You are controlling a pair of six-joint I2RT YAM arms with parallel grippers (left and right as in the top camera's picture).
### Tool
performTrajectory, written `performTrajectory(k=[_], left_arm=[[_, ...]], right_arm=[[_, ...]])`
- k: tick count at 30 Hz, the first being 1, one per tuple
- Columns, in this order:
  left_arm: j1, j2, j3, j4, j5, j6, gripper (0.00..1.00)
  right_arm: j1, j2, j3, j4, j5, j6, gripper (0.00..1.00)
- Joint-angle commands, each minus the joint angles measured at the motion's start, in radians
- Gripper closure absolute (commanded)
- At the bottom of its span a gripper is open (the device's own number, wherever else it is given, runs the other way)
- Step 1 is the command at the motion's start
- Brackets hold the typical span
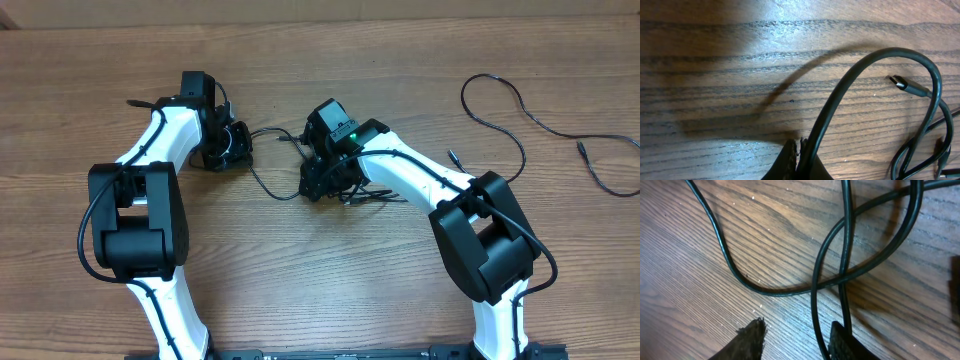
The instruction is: Untangle cables
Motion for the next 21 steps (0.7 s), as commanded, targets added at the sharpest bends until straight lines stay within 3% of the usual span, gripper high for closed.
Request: performTrajectory(k=[1,9,18,21], left_arm=[[-0.008,-0.002,-0.010,0.004,-0.015,-0.013,0.96],[-0.008,-0.002,-0.010,0.004,-0.015,-0.013,0.96],[-0.008,-0.002,-0.010,0.008,-0.015,-0.013,0.96],[-0.008,-0.002,-0.010,0.008,-0.015,-0.013,0.96]], right_arm=[[0.001,0.000,-0.004,-0.013,-0.010,-0.005,0.62],[0.002,0.000,-0.004,-0.039,-0.151,0.000,0.71],[0.005,0.000,-0.004,-0.043,-0.147,0.003,0.90],[0.005,0.000,-0.004,-0.039,-0.133,0.003,0.93]])
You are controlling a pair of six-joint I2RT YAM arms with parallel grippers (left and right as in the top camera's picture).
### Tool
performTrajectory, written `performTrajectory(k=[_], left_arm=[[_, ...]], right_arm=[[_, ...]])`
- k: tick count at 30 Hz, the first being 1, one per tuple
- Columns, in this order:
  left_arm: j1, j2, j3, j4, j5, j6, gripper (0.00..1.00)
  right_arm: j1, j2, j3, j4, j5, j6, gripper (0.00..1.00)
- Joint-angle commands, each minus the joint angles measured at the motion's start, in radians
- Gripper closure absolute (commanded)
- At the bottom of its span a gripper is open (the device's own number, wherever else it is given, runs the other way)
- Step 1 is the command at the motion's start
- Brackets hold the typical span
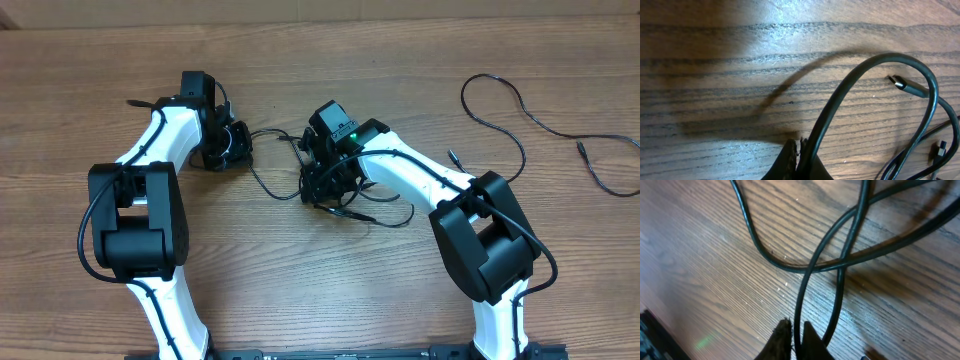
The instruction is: Untangle cables
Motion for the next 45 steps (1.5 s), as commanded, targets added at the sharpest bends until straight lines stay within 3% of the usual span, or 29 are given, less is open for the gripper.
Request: performTrajectory(k=[1,4,6,8,17,28,39,45], left_arm=[[-0.008,-0.002,-0.010,0.004,-0.014,-0.014,0.96],[-0.009,-0.002,-0.010,0.004,-0.014,-0.014,0.96],[-0.008,-0.002,-0.010,0.004,-0.014,-0.014,0.96],[-0.008,-0.002,-0.010,0.003,-0.014,-0.013,0.96],[-0.008,-0.002,-0.010,0.003,-0.014,-0.013,0.96],[-0.008,-0.002,-0.010,0.003,-0.014,-0.013,0.96],[-0.008,-0.002,-0.010,0.003,-0.015,-0.013,0.96],[-0.008,-0.002,-0.010,0.004,-0.015,-0.013,0.95]], right_arm=[[0.005,0.000,-0.004,0.006,0.006,-0.002,0.93],[0.005,0.000,-0.004,-0.003,0.002,-0.001,0.89],[0.004,-0.001,-0.003,-0.010,-0.002,-0.002,0.96],[-0.003,-0.007,0.013,-0.025,-0.023,-0.003,0.96],[-0.102,-0.159,0.151,-0.058,-0.402,-0.118,0.96],[-0.242,-0.534,0.169,-0.039,-0.367,-0.136,0.96],[-0.451,-0.896,0.168,-0.093,-0.099,-0.137,0.96],[-0.452,-0.890,0.161,-0.191,-0.090,-0.137,0.80]])
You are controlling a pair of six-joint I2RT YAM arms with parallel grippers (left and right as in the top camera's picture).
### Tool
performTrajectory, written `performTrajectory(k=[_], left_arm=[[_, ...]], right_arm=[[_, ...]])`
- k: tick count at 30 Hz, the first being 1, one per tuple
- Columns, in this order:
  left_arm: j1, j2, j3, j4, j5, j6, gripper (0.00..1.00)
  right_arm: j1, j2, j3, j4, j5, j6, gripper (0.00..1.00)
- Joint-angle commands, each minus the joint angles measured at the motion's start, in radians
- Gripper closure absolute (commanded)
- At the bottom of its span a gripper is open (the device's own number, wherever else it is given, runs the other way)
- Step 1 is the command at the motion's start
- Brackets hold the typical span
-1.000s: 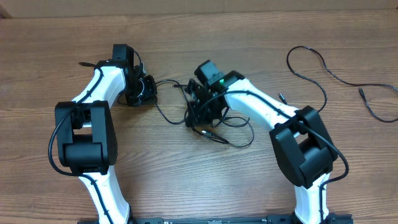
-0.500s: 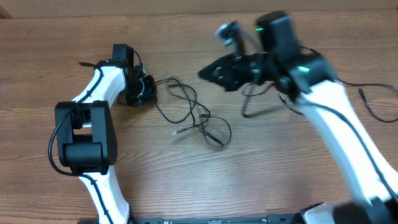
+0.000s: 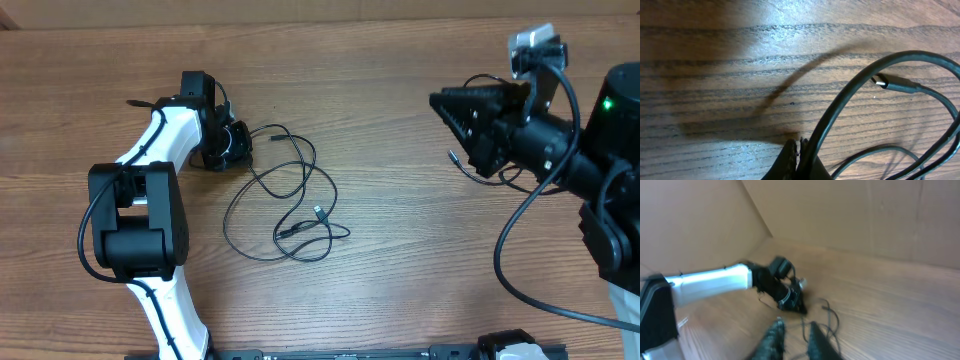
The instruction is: Untangle cables
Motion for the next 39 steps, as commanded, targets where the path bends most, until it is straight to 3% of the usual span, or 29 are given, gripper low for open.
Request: performTrajectory(k=[1,4,12,23,34,39], left_arm=[[-0.008,-0.002,-0.010,0.001,-0.011,-0.013,0.95],[-0.008,-0.002,-0.010,0.001,-0.024,-0.013,0.95],[-0.005,-0.002,-0.010,0.000,-0.051,-0.013,0.88],[-0.005,-0.002,-0.010,0.000,-0.051,-0.013,0.87],[-0.005,-0.002,-0.010,0.000,-0.051,-0.013,0.85],[-0.005,-0.002,-0.010,0.000,-0.051,-0.013,0.85]], right_arm=[[-0.005,0.046,0.000,-0.040,0.037,0.001,0.76],[0.010,0.111,-0.010,-0.085,-0.008,0.001,0.60],[0.176,0.359,-0.010,-0.145,-0.029,0.001,0.59],[0.436,0.692,-0.010,-0.006,-0.029,0.002,0.53],[0.644,0.879,-0.010,0.065,0.080,-0.005,0.43],[0.746,0.911,-0.011,0.038,0.114,-0.272,0.42]])
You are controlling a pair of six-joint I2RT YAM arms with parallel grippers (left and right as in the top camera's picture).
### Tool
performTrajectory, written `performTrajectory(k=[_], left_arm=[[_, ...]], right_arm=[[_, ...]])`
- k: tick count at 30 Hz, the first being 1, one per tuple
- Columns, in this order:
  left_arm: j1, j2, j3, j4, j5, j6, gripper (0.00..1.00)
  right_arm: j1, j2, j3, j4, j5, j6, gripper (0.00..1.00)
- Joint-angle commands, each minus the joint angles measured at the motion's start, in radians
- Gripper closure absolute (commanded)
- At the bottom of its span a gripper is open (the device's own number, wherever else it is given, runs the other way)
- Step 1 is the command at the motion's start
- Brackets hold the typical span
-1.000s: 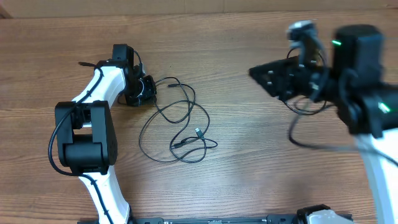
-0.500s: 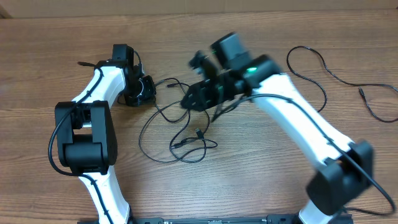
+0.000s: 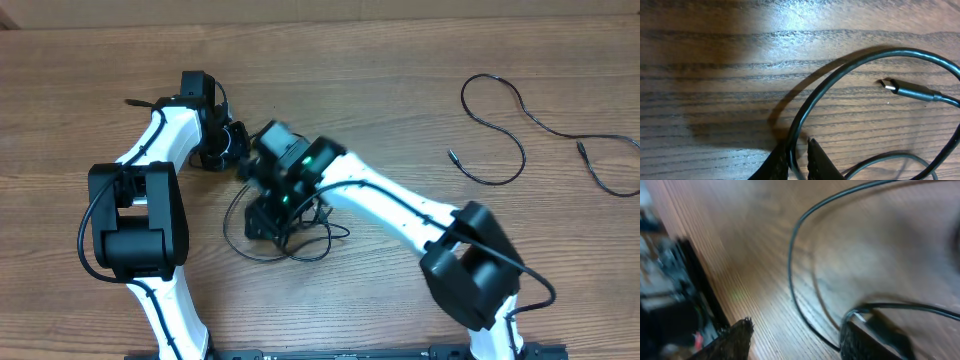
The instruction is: Untangle cables
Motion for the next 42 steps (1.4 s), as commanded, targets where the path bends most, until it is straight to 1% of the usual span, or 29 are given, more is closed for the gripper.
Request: performTrajectory(k=[1,3,6,9,18,21,24,27,31,36,42], left_arm=[[-0.005,-0.002,-0.010,0.000,-0.007,-0.005,0.84],[-0.005,-0.002,-0.010,0.000,-0.007,-0.005,0.84],[-0.005,-0.002,-0.010,0.000,-0.007,-0.005,0.83],[-0.005,-0.002,-0.010,0.000,-0.007,-0.005,0.83],[-0.005,-0.002,-0.010,0.000,-0.007,-0.005,0.82],[-0.005,-0.002,-0.010,0.000,-0.007,-0.005,0.82],[-0.005,-0.002,-0.010,0.000,-0.007,-0.005,0.82],[-0.005,-0.002,-0.010,0.000,-0.007,-0.005,0.82],[-0.005,-0.002,-0.010,0.000,-0.007,-0.005,0.82],[-0.005,-0.002,-0.010,0.000,-0.006,-0.005,0.82],[-0.005,-0.002,-0.010,0.000,-0.006,-0.005,0.82]], right_arm=[[0.070,0.017,-0.003,-0.012,0.041,-0.233,0.41],[0.100,0.017,-0.003,-0.013,0.062,-0.298,0.39],[0.135,0.017,-0.003,-0.009,0.127,-0.364,0.40],[0.162,0.019,-0.003,-0.003,0.158,-0.398,0.40],[0.184,0.044,-0.021,0.050,0.185,-0.396,0.39],[0.179,0.052,-0.052,0.089,0.203,-0.396,0.44],[0.176,0.058,-0.089,0.137,0.209,-0.396,0.45],[0.176,0.062,-0.097,0.143,0.215,-0.396,0.45],[0.176,0.063,-0.100,0.153,0.216,-0.396,0.49],[0.176,0.064,-0.136,0.214,0.273,-0.396,0.49],[0.176,0.082,-0.193,0.282,0.275,-0.396,0.48]])
